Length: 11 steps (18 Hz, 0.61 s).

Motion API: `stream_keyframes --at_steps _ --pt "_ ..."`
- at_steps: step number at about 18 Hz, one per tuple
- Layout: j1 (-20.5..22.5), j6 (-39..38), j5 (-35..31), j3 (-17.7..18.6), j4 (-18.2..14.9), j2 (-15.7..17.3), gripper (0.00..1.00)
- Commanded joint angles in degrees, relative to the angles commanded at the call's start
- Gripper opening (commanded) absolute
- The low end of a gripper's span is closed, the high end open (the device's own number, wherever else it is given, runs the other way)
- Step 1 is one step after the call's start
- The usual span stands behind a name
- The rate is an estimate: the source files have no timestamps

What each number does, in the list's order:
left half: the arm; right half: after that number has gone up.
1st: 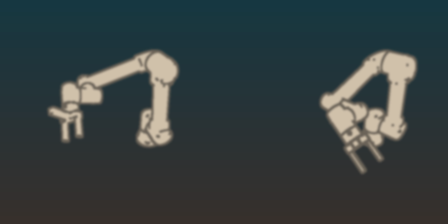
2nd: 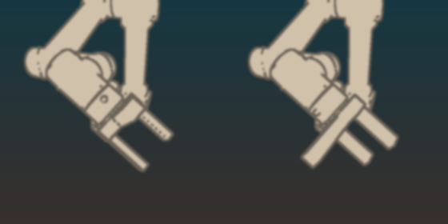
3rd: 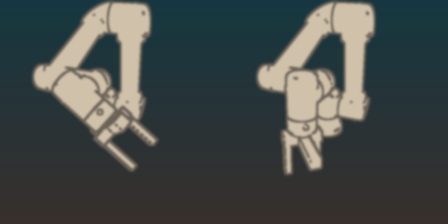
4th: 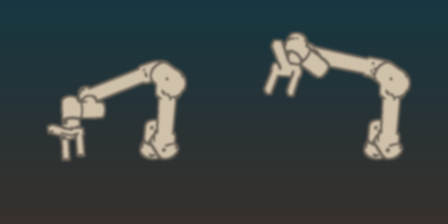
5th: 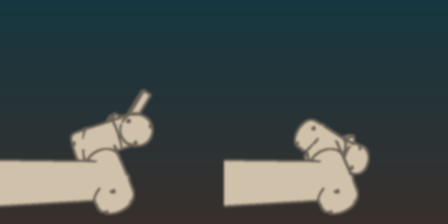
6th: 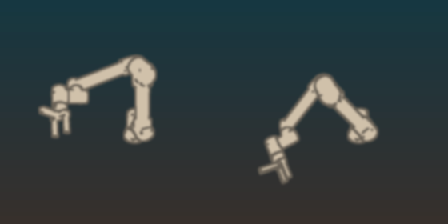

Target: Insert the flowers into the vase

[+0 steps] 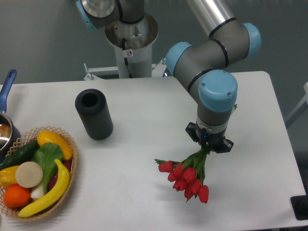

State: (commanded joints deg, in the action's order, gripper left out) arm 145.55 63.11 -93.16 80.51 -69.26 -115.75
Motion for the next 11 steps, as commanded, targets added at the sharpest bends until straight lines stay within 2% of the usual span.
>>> stream_keyframes --at_steps 2,11 --pt "0.00 0.00 0.00 0.00 0.00 0.00 0.21" --pt "0.26 -0.09 1.05 -1.23 0.26 -0.18 0.21"
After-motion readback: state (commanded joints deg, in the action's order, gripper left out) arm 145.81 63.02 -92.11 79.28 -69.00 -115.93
